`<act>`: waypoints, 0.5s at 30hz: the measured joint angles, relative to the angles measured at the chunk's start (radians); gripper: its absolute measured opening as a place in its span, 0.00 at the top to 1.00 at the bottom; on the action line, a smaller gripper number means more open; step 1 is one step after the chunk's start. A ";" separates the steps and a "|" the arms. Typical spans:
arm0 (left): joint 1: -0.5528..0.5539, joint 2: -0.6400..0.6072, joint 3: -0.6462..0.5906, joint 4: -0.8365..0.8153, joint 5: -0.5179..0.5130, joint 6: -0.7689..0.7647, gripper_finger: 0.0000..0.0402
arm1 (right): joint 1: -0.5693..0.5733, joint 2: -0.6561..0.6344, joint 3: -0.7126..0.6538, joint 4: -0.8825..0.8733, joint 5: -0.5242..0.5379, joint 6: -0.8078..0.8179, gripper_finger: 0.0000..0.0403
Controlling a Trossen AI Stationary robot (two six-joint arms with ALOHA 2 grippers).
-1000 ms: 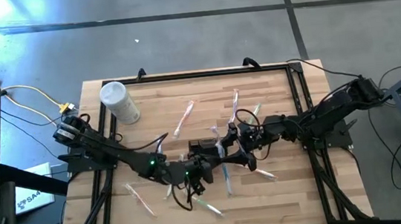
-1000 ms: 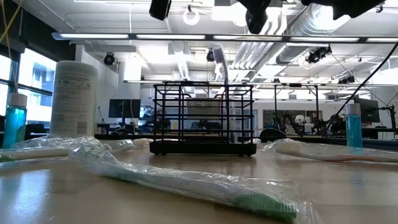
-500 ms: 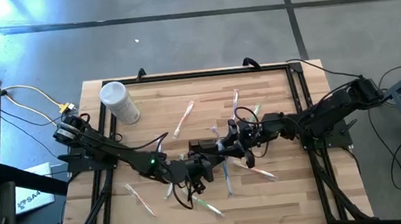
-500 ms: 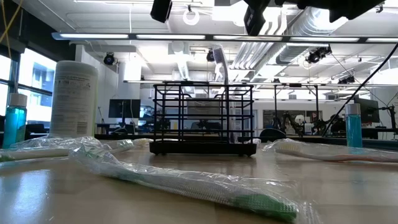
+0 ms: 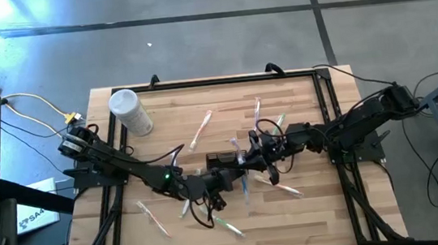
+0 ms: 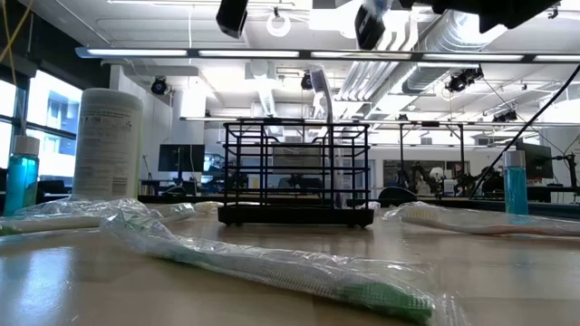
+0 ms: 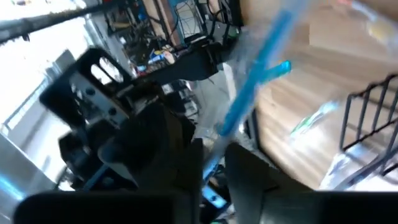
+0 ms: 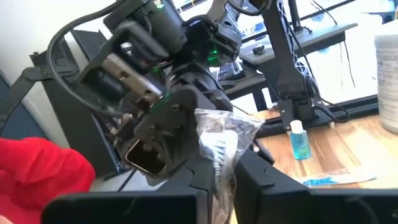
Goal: Pick & Place toothbrushing station
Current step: Put the top blue toothbrush into the black mesh
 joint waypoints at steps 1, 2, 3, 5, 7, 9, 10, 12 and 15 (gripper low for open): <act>0.000 0.000 0.000 0.003 0.003 -0.029 0.81 | 0.000 0.000 0.000 0.000 0.000 -0.003 0.95; -0.001 0.000 0.000 0.006 0.010 -0.056 0.78 | 0.000 0.000 0.000 0.000 -0.002 -0.003 0.95; -0.001 0.000 0.000 0.007 0.019 -0.079 0.76 | 0.000 0.000 0.000 0.000 -0.002 -0.004 0.95; -0.002 0.000 0.000 0.007 0.037 -0.112 0.71 | 0.001 0.000 0.000 -0.001 -0.003 -0.006 0.95; -0.008 0.000 0.000 0.008 0.036 -0.139 0.67 | 0.001 0.000 0.000 -0.003 -0.003 -0.017 0.95; -0.017 0.000 0.000 0.007 0.031 -0.168 0.63 | 0.001 -0.002 0.000 -0.010 -0.002 -0.043 0.95; -0.021 0.000 0.000 0.008 0.020 -0.185 0.62 | 0.000 -0.011 0.000 -0.019 -0.001 -0.055 0.95; -0.035 0.000 0.000 0.018 -0.023 -0.216 0.60 | 0.000 -0.030 0.000 -0.054 0.015 -0.087 0.95; -0.064 0.000 0.002 0.045 -0.168 -0.285 0.60 | 0.000 -0.075 -0.001 -0.130 0.081 -0.123 0.95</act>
